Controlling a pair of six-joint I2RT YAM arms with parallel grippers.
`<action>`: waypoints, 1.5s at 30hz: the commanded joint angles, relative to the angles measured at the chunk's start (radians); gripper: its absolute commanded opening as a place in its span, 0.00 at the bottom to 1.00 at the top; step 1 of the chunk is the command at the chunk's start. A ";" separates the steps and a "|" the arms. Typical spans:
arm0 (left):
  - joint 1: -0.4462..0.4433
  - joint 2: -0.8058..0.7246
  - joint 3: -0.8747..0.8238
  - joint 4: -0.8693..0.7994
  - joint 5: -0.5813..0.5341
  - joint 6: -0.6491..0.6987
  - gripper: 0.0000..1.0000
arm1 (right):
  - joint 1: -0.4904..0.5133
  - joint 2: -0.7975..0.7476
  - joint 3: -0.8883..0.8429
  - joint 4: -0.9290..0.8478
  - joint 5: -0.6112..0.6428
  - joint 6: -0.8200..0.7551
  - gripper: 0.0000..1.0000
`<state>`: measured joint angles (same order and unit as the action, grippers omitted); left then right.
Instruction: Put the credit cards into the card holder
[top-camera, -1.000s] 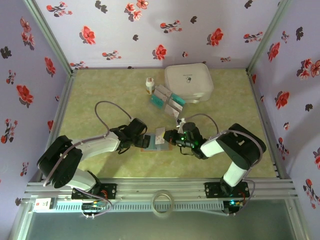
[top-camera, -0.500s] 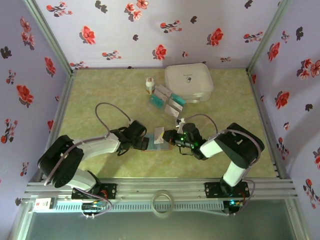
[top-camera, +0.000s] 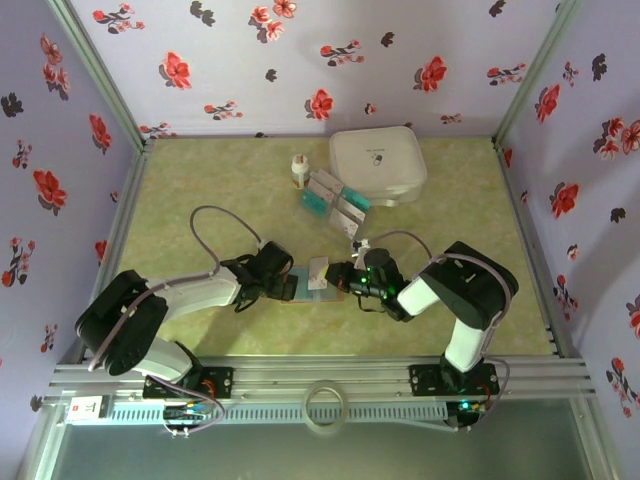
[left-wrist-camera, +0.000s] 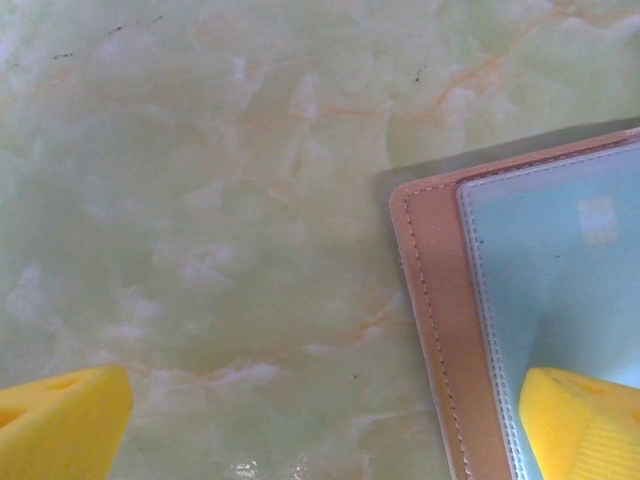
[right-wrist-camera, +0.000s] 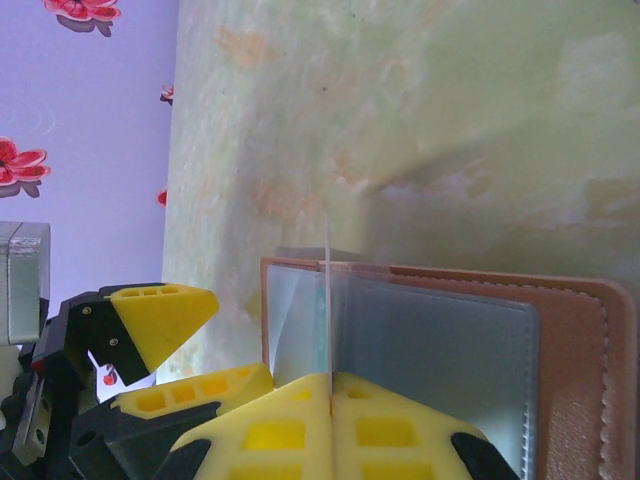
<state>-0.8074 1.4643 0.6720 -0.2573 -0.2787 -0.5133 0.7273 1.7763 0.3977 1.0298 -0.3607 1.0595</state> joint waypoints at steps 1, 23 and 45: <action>-0.009 0.010 -0.018 -0.014 -0.035 0.004 1.00 | 0.011 0.021 -0.012 0.044 0.000 0.016 0.00; -0.010 0.005 -0.031 -0.008 -0.038 -0.002 1.00 | 0.034 0.069 -0.026 0.104 -0.006 0.040 0.00; -0.009 0.005 -0.035 -0.003 -0.040 -0.002 1.00 | 0.045 0.138 -0.067 0.202 -0.007 0.076 0.00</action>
<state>-0.8082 1.4639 0.6624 -0.2386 -0.2821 -0.5140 0.7612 1.8820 0.3473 1.2308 -0.3679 1.1236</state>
